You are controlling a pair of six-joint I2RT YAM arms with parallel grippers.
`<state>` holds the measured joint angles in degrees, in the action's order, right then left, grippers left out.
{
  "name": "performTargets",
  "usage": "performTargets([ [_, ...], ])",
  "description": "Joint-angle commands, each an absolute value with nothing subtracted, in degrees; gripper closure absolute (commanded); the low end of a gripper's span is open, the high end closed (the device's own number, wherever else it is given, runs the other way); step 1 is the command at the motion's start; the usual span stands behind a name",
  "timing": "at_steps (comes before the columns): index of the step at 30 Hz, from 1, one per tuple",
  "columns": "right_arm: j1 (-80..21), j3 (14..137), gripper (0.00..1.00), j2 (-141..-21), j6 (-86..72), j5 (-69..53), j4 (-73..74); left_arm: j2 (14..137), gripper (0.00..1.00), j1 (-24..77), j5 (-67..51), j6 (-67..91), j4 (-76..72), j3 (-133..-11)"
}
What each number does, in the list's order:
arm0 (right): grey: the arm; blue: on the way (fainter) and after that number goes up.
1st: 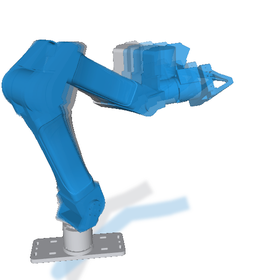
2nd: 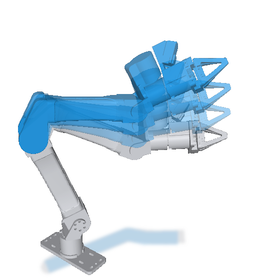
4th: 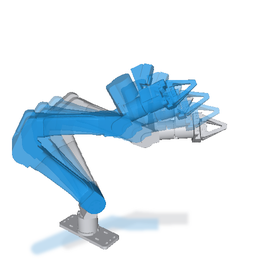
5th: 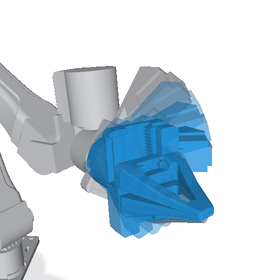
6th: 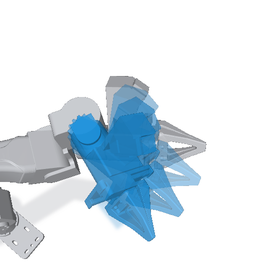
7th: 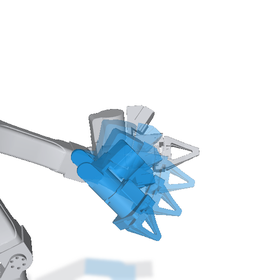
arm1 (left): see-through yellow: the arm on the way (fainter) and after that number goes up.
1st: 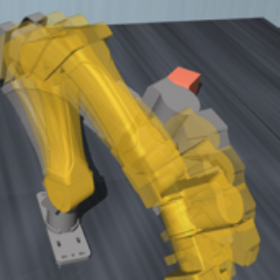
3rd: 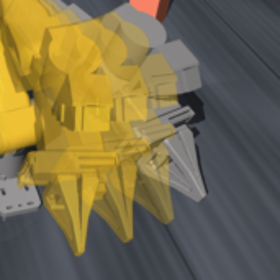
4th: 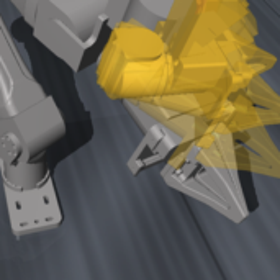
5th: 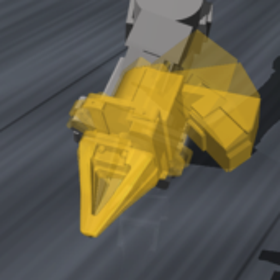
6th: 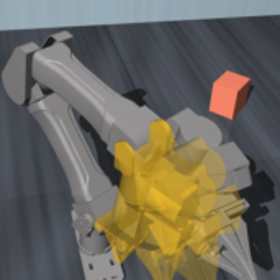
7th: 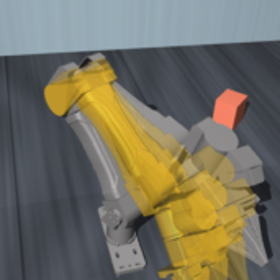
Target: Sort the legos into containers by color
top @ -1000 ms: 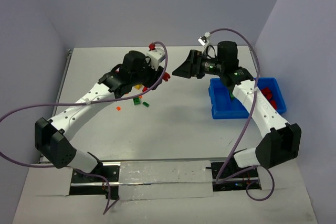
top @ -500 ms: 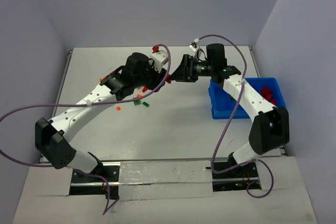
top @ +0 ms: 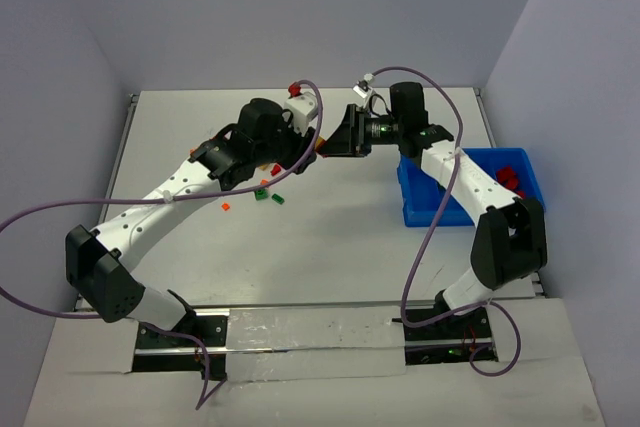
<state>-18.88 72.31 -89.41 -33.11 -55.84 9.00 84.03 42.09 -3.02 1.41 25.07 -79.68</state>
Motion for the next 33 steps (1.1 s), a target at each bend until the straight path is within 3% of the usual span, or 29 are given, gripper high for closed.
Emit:
performTargets([
  [1, -19.42, 73.74, 0.48, -90.08, -32.59, -57.65, 7.31, 82.53, 1.0, 42.36, -4.3, 2.64, 23.2, -82.97],
  [9, -19.25, 71.45, 0.85, -88.42, -34.36, -61.7, 4.13, 82.53, 1.0, 41.66, -2.55, 3.16, 21.97, -81.48],
  [13, -18.81, 68.04, 0.99, -85.26, -33.89, -64.11, 4.08, 82.4, 1.0, 38.29, -0.8, 4.48, 20.05, -80.77],
  [18, -16.35, 64.19, 1.0, -81.37, -29.14, -64.36, 8.92, 83.11, 1.0, 32.3, -0.29, 5.71, 18.38, -82.44],
  [22, -10.02, 66.59, 1.0, -79.33, -15.82, -58.04, 26.55, 84.39, 1.0, 29.68, -1.72, 5.34, 18.47, -83.74],
  [29, 11.04, 72.59, 1.0, -75.24, 6.82, -23.53, 43.88, 84.64, 1.0, 29.44, -7.46, 6.79, 18.46, -81.79],
  [33, 19.26, 73.67, 1.0, -75.99, 14.49, -12.95, 46.14, 85.24, 1.0, 29.47, -8.98, 7.21, 18.52, -81.81],
])
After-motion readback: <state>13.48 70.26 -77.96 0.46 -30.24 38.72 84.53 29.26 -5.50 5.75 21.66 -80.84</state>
